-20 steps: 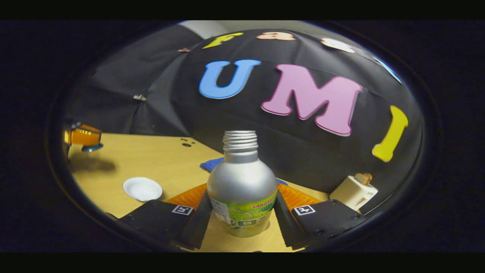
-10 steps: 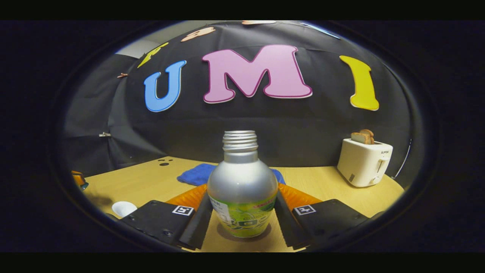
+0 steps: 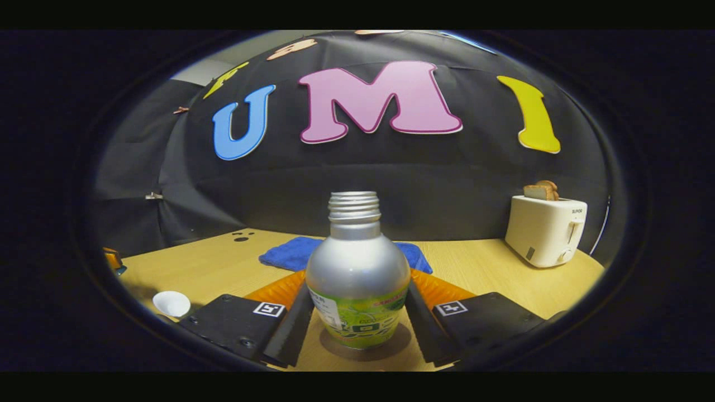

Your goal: Open the teacup lid with one hand, grasp the water bottle and pour water into the teacup with the other hand; after pouring, place the water bottle on the coaster and then close the teacup lid.

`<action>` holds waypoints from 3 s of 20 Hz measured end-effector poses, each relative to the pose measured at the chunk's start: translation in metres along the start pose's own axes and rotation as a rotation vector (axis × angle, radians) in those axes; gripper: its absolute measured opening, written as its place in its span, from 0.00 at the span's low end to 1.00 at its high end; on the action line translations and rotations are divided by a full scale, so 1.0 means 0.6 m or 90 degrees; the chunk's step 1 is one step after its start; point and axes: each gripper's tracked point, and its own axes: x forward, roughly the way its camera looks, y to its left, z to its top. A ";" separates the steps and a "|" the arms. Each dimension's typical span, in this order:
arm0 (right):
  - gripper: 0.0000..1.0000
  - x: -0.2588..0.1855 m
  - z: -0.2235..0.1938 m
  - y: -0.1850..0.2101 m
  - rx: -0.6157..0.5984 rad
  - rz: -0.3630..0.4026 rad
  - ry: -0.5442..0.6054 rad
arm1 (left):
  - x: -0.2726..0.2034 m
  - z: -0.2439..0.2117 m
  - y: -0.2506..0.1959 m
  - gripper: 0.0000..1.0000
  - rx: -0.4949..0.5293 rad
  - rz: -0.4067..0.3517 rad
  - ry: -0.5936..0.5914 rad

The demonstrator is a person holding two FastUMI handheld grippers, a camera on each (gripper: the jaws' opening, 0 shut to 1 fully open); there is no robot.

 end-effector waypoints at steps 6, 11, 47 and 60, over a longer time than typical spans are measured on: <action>0.91 -0.008 -0.020 -0.001 -0.015 -0.018 0.024 | 0.003 -0.014 -0.009 0.32 0.005 -0.009 0.011; 1.00 -0.031 -0.017 0.009 0.038 -0.018 0.029 | 0.000 -0.011 0.003 0.30 0.004 0.001 0.007; 0.98 -0.385 -0.013 0.049 0.046 -0.053 -0.006 | 0.168 -0.059 -0.144 0.29 0.059 -0.053 0.083; 1.00 -0.383 -0.019 0.053 0.028 -0.057 -0.006 | 0.138 -0.014 -0.161 0.76 0.088 -0.054 0.019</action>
